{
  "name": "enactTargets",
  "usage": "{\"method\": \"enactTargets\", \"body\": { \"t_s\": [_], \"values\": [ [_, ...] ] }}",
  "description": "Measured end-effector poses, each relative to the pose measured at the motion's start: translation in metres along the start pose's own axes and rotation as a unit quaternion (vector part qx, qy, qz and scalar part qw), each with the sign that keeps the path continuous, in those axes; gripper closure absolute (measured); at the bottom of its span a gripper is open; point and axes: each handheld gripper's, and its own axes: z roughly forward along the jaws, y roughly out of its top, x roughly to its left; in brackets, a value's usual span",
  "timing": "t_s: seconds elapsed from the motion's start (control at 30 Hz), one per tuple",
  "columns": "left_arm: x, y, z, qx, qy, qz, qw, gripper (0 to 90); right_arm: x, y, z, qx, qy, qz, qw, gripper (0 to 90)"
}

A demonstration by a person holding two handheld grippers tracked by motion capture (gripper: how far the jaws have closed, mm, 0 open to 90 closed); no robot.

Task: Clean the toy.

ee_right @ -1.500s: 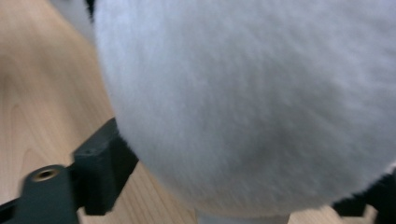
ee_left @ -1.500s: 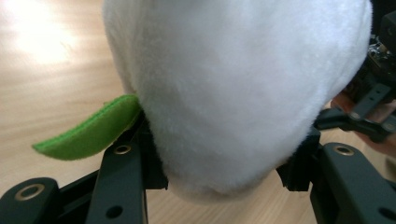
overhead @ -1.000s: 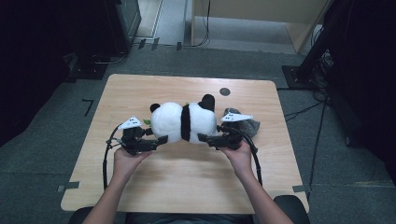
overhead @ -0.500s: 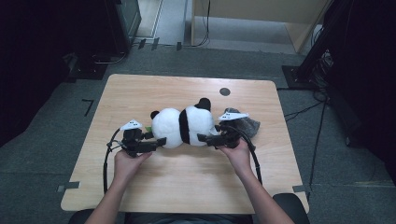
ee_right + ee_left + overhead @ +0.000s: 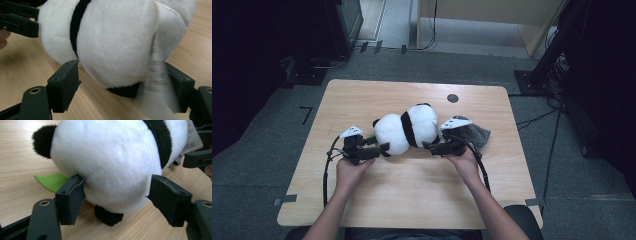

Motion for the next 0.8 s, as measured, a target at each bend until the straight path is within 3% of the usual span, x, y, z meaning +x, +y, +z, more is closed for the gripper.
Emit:
{"method": "enactTargets", "body": {
  "t_s": [0.07, 0.13, 0.2, 0.27, 0.33, 0.6, 0.8],
  "values": [
    [-0.001, 0.001, 0.0, 0.002, 0.013, 0.003, 0.9999, 26.9, 0.004, 0.003, 0.0, 0.007, -0.003, 0.001, 1.0, 24.4],
    [0.0, 0.001, -0.002, 0.002, 0.024, 0.005, 0.9997, 26.0, 0.007, 0.004, -0.003, 0.004, 0.015, 0.008, 0.9998, 26.8],
    [0.004, 0.002, -0.004, -0.004, 0.024, 0.001, 0.9997, 25.8, 0.01, 0.003, -0.006, 0.003, 0.029, 0.01, 0.9995, 27.8],
    [0.006, 0.002, -0.006, -0.009, 0.022, -0.002, 0.9997, 26.1, 0.013, 0.001, -0.006, 0.003, 0.026, 0.005, 0.9996, 28.0],
    [0.008, 0.003, -0.008, -0.016, 0.019, -0.003, 0.9997, 26.6, 0.012, 0.0, -0.006, 0.001, 0.018, 0.0, 0.9998, 28.5],
    [0.005, 0.006, -0.011, -0.018, 0.026, 0.016, 0.9994, 27.3, -0.011, -0.003, -0.023, -0.026, -0.025, 0.015, 0.9992, 29.4],
    [0.001, 0.013, -0.015, -0.016, 0.034, 0.036, 0.9986, 27.1, -0.027, -0.007, -0.042, -0.049, -0.073, 0.021, 0.9959, 29.5]
  ]
}}
